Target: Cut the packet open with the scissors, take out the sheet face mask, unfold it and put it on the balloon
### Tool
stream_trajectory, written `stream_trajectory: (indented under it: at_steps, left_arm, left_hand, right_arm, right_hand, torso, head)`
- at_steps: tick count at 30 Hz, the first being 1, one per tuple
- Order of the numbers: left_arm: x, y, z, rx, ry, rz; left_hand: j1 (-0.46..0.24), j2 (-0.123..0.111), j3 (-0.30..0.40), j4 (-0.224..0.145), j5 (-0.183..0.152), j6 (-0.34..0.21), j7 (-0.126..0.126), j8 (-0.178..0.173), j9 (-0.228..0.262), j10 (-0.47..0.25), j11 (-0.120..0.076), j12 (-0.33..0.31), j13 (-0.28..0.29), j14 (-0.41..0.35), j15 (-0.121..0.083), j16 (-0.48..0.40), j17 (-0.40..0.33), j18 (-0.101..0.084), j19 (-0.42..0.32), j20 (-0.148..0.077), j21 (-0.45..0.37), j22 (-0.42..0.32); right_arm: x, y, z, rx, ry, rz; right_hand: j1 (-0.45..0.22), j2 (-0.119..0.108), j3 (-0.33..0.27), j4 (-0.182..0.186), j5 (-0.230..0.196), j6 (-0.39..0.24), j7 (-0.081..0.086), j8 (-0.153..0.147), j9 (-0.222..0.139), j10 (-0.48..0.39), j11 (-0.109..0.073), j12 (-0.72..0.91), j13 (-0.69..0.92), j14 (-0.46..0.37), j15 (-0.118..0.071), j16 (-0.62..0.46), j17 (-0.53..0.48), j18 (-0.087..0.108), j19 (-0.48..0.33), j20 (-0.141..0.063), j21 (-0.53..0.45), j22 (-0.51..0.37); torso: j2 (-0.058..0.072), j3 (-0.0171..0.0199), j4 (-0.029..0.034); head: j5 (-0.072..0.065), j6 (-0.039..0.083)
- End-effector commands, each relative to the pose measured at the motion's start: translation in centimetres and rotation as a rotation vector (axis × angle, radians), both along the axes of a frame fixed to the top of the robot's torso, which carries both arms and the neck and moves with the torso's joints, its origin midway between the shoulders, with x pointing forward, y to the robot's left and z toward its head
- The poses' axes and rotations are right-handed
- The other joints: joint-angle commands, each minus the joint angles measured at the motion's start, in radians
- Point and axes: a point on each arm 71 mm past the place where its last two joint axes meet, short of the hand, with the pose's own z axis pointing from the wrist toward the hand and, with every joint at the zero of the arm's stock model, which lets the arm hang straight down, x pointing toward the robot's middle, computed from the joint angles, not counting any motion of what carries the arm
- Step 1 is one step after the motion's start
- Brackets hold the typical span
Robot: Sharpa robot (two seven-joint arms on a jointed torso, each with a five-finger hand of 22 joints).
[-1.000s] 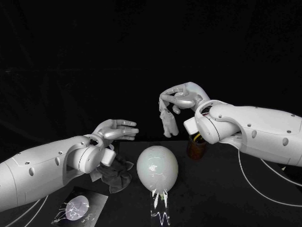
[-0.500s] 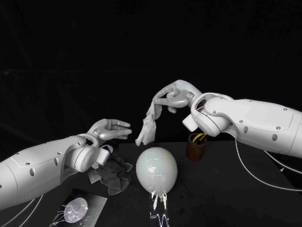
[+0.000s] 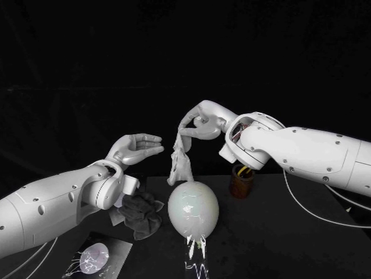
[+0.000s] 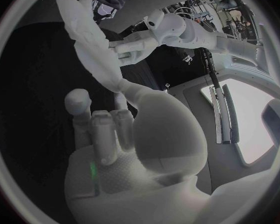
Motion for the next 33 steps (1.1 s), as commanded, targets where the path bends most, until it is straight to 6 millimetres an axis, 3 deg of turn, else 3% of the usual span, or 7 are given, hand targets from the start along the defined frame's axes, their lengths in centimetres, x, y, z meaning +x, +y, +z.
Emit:
stream_trajectory:
  at_steps: [1, 5, 8, 15, 21, 26, 33]
  left_arm:
    - [-0.3, -0.5, 0.7, -0.017, -0.082, -0.02]
    - [-0.5, -1.0, 0.9, -0.021, -0.093, -0.046]
    - [-0.5, -1.0, 1.0, -0.04, -0.093, -0.057]
    - [-0.3, -0.7, 1.4, -0.068, -0.077, -0.08]
    - [-0.3, -0.9, 1.4, -0.045, -0.063, -0.115]
    - [-0.3, -1.1, 1.3, -0.016, -0.057, -0.135]
    - [-0.3, -1.0, 1.1, 0.018, -0.046, -0.159]
  left_hand:
    - [-0.001, -0.008, -0.007, 0.001, 0.0, -0.002, 0.076, -0.003, -0.001, -0.006, 0.001, -0.006, 0.0, -0.009, 0.002, -0.002, -0.002, -0.015, -0.012, -0.001, -0.009, -0.001]
    - [0.004, 0.002, -0.001, 0.0, 0.0, 0.017, 0.058, -0.007, 0.0, -0.002, 0.001, -0.008, 0.0, -0.022, 0.004, -0.005, -0.009, -0.022, -0.045, -0.001, -0.034, -0.004]
    - [0.019, 0.029, 0.023, -0.004, 0.0, 0.033, 0.05, -0.015, -0.002, 0.004, -0.008, -0.015, -0.001, -0.029, 0.001, -0.009, -0.015, -0.027, -0.062, -0.001, -0.048, -0.005]
    - [0.029, 0.04, 0.062, -0.018, 0.0, 0.056, 0.033, -0.039, -0.009, 0.035, -0.013, -0.024, 0.001, -0.014, -0.004, -0.011, -0.024, -0.029, -0.06, -0.002, -0.06, -0.004]
    - [0.02, 0.023, 0.111, -0.037, 0.0, 0.084, 0.026, -0.074, -0.018, 0.076, -0.01, -0.053, -0.002, 0.021, -0.006, -0.019, -0.036, -0.023, -0.031, -0.002, -0.063, -0.001]
    - [0.013, 0.014, 0.121, -0.042, -0.001, 0.092, 0.024, -0.083, -0.019, 0.083, -0.01, -0.063, -0.002, 0.027, -0.007, -0.024, -0.04, -0.021, -0.018, -0.002, -0.062, 0.0]
    - [-0.001, 0.0, 0.132, -0.049, -0.001, 0.11, 0.027, -0.094, -0.02, 0.095, -0.016, -0.08, -0.001, 0.033, -0.009, -0.033, -0.048, -0.018, -0.015, -0.002, -0.069, -0.001]
  right_arm:
    - [-0.2, 0.2, 0.4, -0.056, -0.093, -0.012]
    - [-0.4, 0.4, 0.3, -0.066, -0.101, -0.008]
    - [-0.6, 0.8, 0.2, -0.099, -0.127, 0.008]
    - [-1.6, 2.3, 0.2, -0.271, -0.322, 0.05]
    - [-2.1, 3.2, 0.2, -0.391, -0.486, 0.055]
    - [-2.3, 3.6, 0.2, -0.431, -0.556, 0.057]
    - [-2.6, 4.0, 0.3, -0.44, -0.608, 0.057]
  right_hand:
    - [0.009, 0.003, -0.001, -0.006, 0.007, 0.006, -0.001, 0.003, 0.005, 0.085, -0.007, 0.003, 0.22, 0.106, -0.008, 0.004, 0.263, 0.001, 0.009, 0.0, 0.001, 0.0]
    - [0.009, 0.003, -0.001, -0.007, 0.007, 0.007, -0.001, 0.004, 0.005, 0.086, -0.007, 0.005, 0.22, 0.106, -0.008, 0.004, 0.263, 0.0, 0.012, 0.0, 0.004, 0.002]
    - [0.008, 0.002, -0.001, -0.007, 0.007, 0.007, -0.001, 0.005, 0.005, 0.086, -0.007, 0.005, 0.221, 0.106, -0.008, 0.004, 0.263, 0.0, 0.012, 0.0, 0.004, 0.003]
    - [0.008, 0.001, 0.0, -0.008, 0.007, 0.008, -0.002, 0.006, 0.006, 0.087, -0.007, 0.007, 0.222, 0.106, -0.008, 0.004, 0.263, -0.002, 0.019, 0.001, 0.011, 0.007]
    - [0.005, -0.004, -0.001, -0.007, 0.007, 0.011, -0.003, 0.009, 0.008, 0.089, -0.009, 0.012, 0.225, 0.106, -0.009, 0.004, 0.263, -0.006, 0.03, 0.002, 0.023, 0.016]
    - [0.004, -0.005, -0.001, -0.006, 0.007, 0.012, -0.004, 0.01, 0.009, 0.089, -0.009, 0.012, 0.224, 0.106, -0.01, 0.004, 0.263, -0.007, 0.034, 0.003, 0.026, 0.018]
    - [0.004, -0.006, -0.001, -0.006, 0.007, 0.012, -0.005, 0.011, 0.009, 0.089, -0.01, 0.013, 0.225, 0.106, -0.01, 0.004, 0.263, -0.008, 0.036, 0.003, 0.028, 0.02]
  torso:
    - [0.0, -0.0012, -0.0012]
    - [0.001, -0.0005, -0.0012]
    - [0.001, 0.0009, -0.0019]
    - [0.0, 0.0022, -0.0002]
    - [0.0, 0.0009, -0.0003]
    - [-0.001, 0.0014, -0.0007]
    - [0.001, 0.0016, -0.0006]
  head:
    - [0.0, -0.001]
    - [0.006, -0.004]
    - [0.012, -0.006]
    - [0.013, -0.008]
    - [0.014, -0.007]
    - [0.022, -0.009]
    - [0.021, -0.008]
